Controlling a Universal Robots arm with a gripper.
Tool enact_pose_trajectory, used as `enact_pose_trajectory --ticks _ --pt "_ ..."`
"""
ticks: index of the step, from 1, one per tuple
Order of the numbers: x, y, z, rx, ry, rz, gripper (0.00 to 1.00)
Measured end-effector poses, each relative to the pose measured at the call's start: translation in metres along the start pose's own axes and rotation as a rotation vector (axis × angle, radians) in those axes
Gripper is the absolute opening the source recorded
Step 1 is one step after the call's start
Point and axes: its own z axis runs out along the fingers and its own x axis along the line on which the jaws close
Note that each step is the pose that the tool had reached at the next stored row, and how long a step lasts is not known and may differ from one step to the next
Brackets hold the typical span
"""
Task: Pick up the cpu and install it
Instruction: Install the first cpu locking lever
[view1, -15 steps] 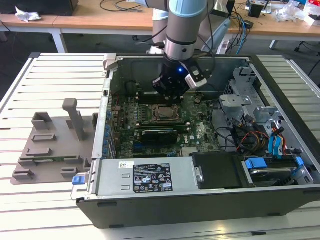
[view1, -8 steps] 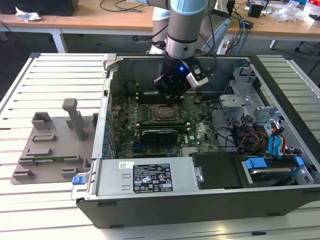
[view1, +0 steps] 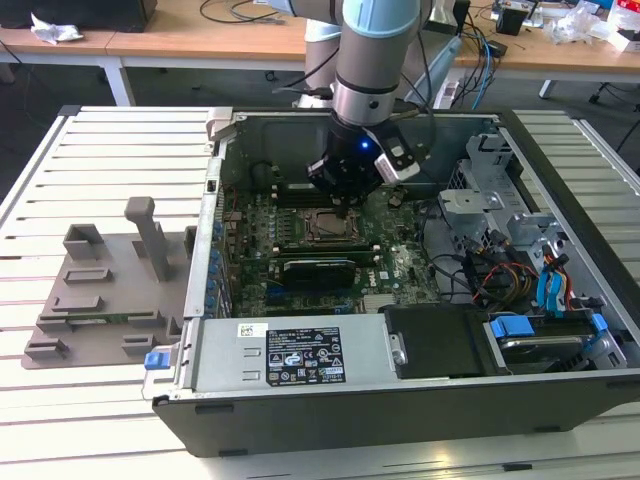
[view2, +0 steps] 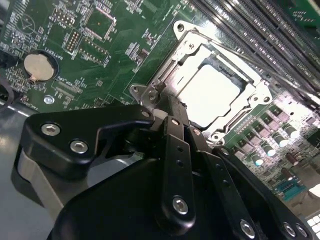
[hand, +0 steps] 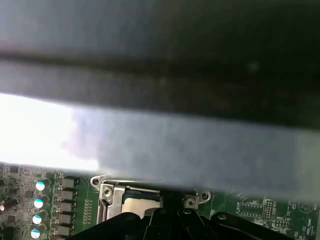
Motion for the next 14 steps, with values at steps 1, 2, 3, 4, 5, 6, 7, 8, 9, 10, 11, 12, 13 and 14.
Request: enact_pose_trajectory --ticks 1,2,3,4,5,6,7,8,9,10,11,12,13,14 --pt "0.0003 -0.0022 0.0 0.0 0.0001 0.0 0.11" --pt "0.0005 -0.0044 0.0 0.0 0.0001 0.0 0.11" --pt "0.0006 -0.005 0.0 0.0 0.0001 0.0 0.11" --pt "0.0007 -0.0056 0.0001 0.0 0.0001 0.0 0.11" --pt "0.0007 -0.0065 0.0001 0.0 0.0001 0.0 0.11" --pt "0.0008 -0.0071 0.0001 0.0 0.0001 0.0 0.11" --pt "0.0009 -0.008 0.0001 0.0 0.0001 0.0 0.11" --pt "0.001 -0.0093 0.0001 0.0 0.0 0.0 0.11" --pt "0.0011 -0.01 0.0001 0.0 0.0 0.0 0.11" --pt "0.0012 -0.0107 0.0001 0.0 0.0001 0.0 0.11" --pt "0.0012 -0.0112 0.0001 0.0 0.0001 0.0 0.11" --pt "0.0013 -0.0116 0.0001 0.0 0.0001 0.0 0.11" --pt "0.0014 -0.0121 0.0002 -0.0001 0.0 0.0 0.11" --pt "0.0014 -0.0127 0.0002 -0.0001 0.0 0.0 0.11"
